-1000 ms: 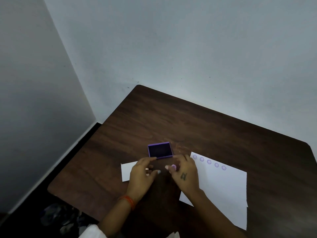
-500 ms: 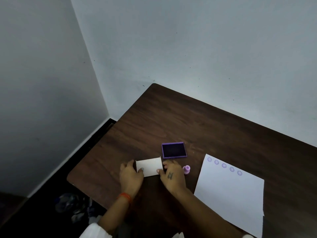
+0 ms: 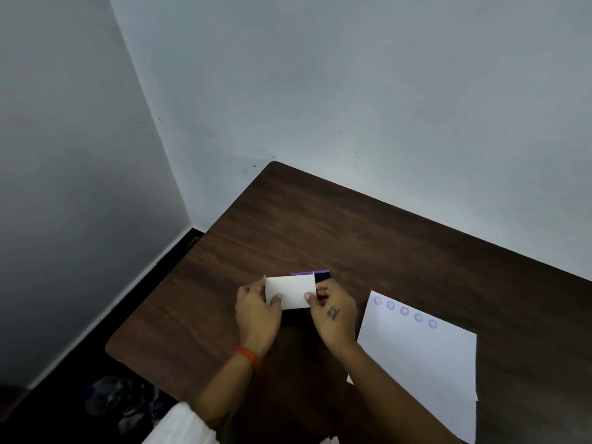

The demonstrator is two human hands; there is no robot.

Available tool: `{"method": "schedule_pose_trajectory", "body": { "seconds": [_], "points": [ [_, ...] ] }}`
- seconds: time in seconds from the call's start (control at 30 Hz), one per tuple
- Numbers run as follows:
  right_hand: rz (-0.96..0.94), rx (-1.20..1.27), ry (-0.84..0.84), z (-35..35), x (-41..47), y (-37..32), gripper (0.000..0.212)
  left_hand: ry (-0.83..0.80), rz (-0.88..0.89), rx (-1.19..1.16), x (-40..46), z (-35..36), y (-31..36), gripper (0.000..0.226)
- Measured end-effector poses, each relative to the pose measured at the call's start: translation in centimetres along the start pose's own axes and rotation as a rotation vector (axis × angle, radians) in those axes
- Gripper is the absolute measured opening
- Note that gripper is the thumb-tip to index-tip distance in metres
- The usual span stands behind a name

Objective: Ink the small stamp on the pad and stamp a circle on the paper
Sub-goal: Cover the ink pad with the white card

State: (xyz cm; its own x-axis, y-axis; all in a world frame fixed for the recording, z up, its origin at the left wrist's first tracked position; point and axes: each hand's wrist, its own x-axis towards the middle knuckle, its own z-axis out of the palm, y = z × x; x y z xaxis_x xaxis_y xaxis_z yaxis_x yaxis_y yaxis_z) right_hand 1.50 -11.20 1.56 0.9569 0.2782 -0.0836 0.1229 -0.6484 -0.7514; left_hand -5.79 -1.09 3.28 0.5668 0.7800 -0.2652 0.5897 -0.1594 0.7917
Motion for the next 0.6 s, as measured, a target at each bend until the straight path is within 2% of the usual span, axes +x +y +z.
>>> {"method": "schedule_pose_trajectory", "body": {
  "seconds": [0.23,0.6],
  "points": [
    [0.048,-0.031,0.066,-2.4,2.4,1.3,0.010,-0.068,-0.003,-0.013,0.5,3.2,2.0,0.044],
    [0.140,-0.088,0.005,-1.4,3.6,3.3,0.012,-0.074,-0.150,-0.023,1.1,6.0,1.4,0.042]
  ]
}}
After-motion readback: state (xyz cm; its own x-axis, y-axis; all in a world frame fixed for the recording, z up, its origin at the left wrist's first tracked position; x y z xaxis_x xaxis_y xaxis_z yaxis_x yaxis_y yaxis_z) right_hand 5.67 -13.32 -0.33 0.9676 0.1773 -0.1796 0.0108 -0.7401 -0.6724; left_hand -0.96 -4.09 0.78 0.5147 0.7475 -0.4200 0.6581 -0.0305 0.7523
